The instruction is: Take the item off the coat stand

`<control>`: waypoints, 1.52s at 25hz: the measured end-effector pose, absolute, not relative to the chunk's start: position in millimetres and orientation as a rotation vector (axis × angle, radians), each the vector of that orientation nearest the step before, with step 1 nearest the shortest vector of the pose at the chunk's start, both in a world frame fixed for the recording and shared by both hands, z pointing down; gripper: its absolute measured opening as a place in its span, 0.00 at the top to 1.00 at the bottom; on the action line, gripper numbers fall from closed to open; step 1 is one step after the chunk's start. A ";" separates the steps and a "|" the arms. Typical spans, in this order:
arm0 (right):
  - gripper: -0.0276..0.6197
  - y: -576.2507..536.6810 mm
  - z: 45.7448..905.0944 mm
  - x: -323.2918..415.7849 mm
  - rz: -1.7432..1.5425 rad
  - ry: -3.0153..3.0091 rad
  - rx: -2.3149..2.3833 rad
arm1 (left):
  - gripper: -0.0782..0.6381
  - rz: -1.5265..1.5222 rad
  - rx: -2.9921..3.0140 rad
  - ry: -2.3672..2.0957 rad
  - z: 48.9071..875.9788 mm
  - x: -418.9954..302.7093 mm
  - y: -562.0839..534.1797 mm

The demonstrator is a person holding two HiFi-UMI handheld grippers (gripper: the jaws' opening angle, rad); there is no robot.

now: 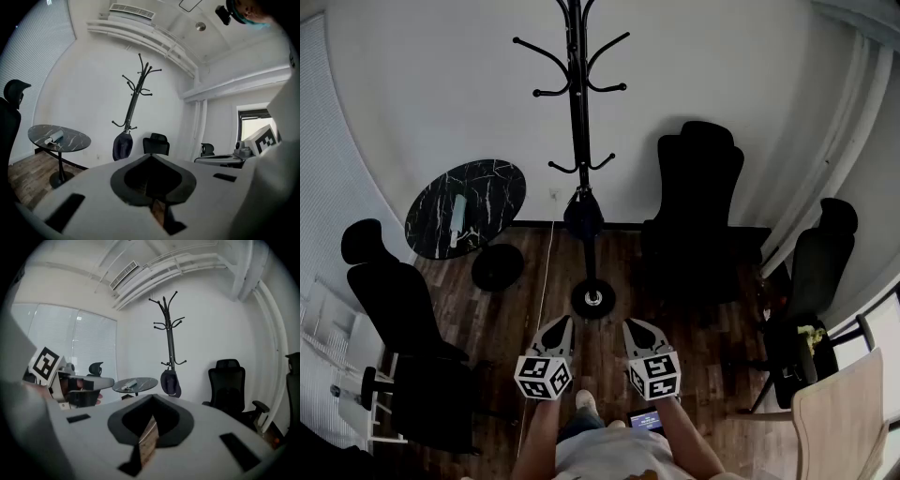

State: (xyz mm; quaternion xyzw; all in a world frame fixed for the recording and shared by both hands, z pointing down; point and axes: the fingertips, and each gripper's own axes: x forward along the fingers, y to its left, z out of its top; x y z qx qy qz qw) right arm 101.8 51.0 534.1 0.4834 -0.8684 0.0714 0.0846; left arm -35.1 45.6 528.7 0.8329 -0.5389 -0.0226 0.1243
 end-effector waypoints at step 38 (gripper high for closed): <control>0.94 -36.4 570.6 100.1 0.309 -2.513 1.453 | 0.86 0.033 2.399 -1.504 566.4 -41.8 -42.8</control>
